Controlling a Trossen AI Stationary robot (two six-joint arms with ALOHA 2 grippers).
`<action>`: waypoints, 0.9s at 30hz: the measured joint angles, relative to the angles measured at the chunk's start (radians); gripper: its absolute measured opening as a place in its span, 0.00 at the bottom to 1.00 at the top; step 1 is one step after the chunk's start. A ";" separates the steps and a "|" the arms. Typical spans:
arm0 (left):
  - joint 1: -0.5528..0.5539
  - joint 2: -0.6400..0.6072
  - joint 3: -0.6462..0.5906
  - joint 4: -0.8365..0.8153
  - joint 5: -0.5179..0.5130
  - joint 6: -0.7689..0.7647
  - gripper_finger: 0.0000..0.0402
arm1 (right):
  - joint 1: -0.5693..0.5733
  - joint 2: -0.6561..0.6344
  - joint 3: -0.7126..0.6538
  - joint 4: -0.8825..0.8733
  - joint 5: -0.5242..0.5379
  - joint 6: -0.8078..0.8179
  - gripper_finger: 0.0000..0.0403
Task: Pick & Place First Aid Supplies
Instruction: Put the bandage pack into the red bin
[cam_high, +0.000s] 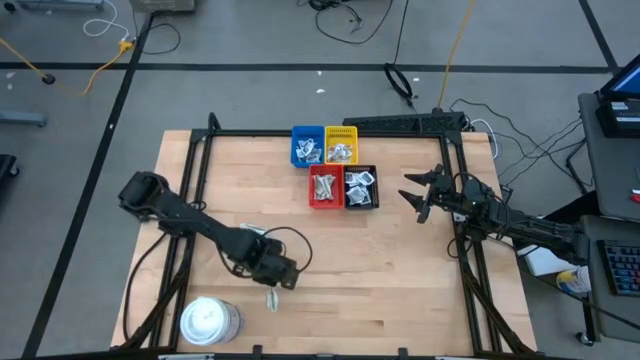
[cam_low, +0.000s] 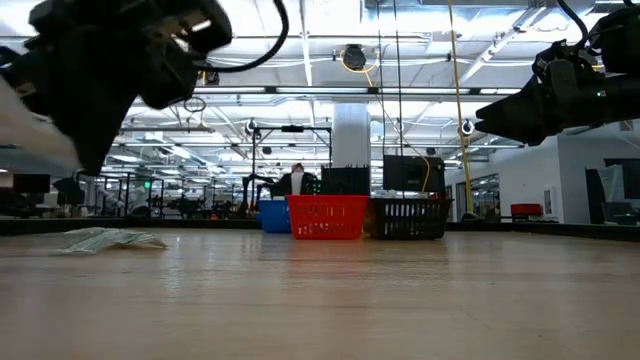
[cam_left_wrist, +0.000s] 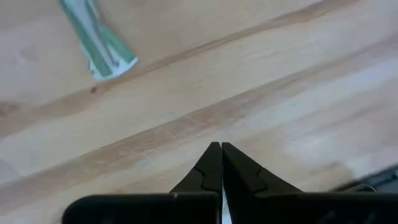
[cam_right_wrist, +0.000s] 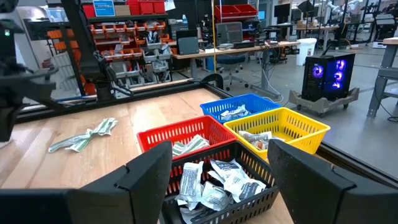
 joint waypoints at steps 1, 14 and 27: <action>0.004 -0.014 0.000 -0.004 -0.001 0.020 0.01 | 0.000 0.000 0.000 0.000 0.000 0.000 0.64; 0.035 -0.072 0.151 -0.388 -0.007 0.138 0.00 | 0.000 0.000 0.000 0.000 0.000 0.000 0.65; 0.035 -0.073 0.294 -0.515 -0.106 0.129 0.00 | 0.000 0.000 0.000 0.000 0.000 0.000 0.65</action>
